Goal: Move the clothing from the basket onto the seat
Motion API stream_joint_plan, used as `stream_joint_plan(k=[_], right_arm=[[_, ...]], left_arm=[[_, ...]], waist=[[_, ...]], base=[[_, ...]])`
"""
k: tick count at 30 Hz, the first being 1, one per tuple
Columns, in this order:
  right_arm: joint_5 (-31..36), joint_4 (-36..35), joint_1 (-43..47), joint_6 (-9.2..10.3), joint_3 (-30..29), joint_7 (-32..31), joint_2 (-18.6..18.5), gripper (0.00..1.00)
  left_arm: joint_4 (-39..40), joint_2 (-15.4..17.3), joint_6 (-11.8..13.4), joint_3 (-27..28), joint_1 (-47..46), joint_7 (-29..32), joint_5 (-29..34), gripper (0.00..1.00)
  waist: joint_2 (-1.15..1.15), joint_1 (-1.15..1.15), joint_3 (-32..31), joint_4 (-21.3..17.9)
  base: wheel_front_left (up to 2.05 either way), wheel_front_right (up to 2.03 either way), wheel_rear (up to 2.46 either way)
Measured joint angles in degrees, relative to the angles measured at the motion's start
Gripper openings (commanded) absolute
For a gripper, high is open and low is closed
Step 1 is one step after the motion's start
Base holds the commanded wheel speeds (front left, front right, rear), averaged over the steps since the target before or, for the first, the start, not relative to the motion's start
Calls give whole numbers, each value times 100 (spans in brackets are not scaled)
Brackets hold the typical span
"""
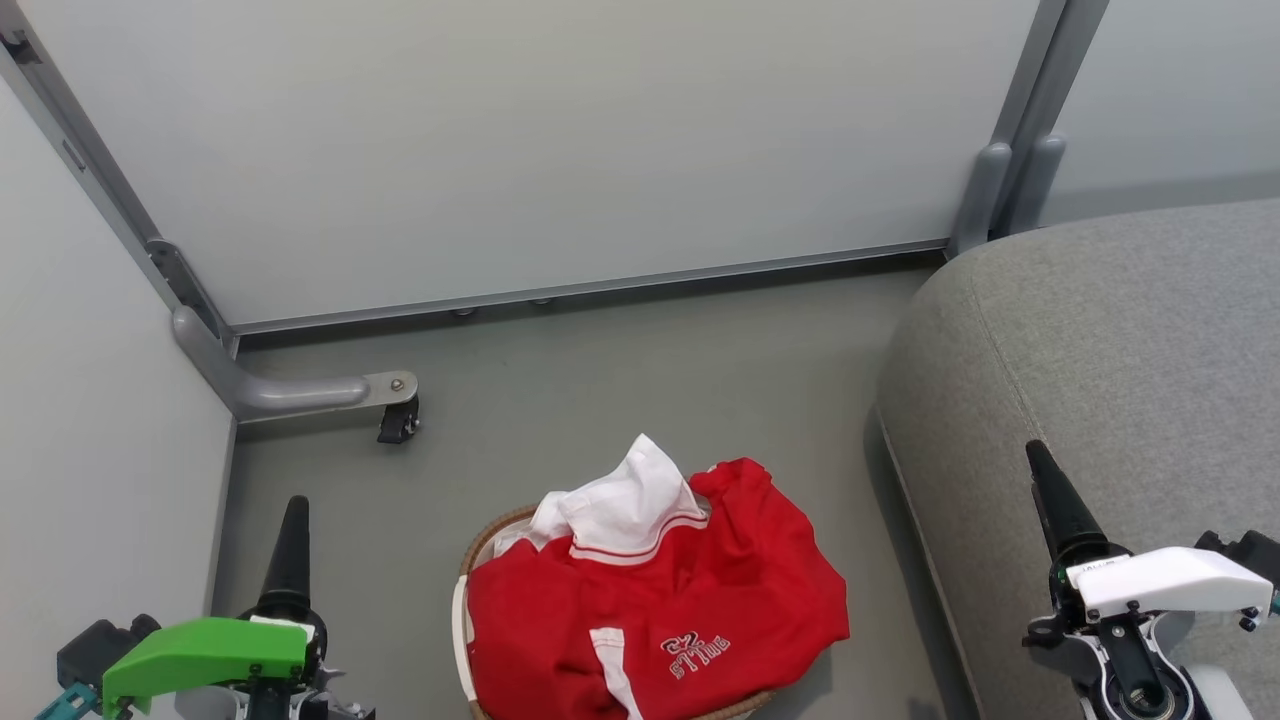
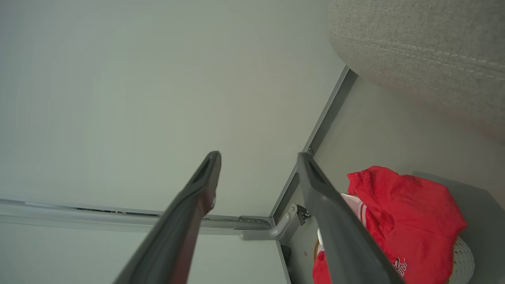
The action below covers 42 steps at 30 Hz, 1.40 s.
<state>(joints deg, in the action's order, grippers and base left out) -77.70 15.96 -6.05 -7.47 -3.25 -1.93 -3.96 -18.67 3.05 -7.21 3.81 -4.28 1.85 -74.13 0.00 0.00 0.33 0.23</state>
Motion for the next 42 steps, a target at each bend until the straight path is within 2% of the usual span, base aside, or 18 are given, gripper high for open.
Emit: stream_joint_plan(k=[10, 19, 42], right_arm=[[1245, 1, -185, 0, 98, 241, -44, 100], [2102, 82, -260, 0, 285, 423, -45, 100], [4012, 241, -324, 0, 383, 844, 68, 100]], left_arm=[[-104, 102, 88, -210, -106, -234, 1174, 100], [-241, 148, 224, -447, -128, -423, 2082, 100], [-299, 212, 495, -803, -171, -848, 3757, 100]], waist=[[0, 0, 0, 28], [0, 0, 8, 40], [0, 0, 39, 77]], base=[[0, 0, 0], [0, 0, 0], [0, 0, 0]])
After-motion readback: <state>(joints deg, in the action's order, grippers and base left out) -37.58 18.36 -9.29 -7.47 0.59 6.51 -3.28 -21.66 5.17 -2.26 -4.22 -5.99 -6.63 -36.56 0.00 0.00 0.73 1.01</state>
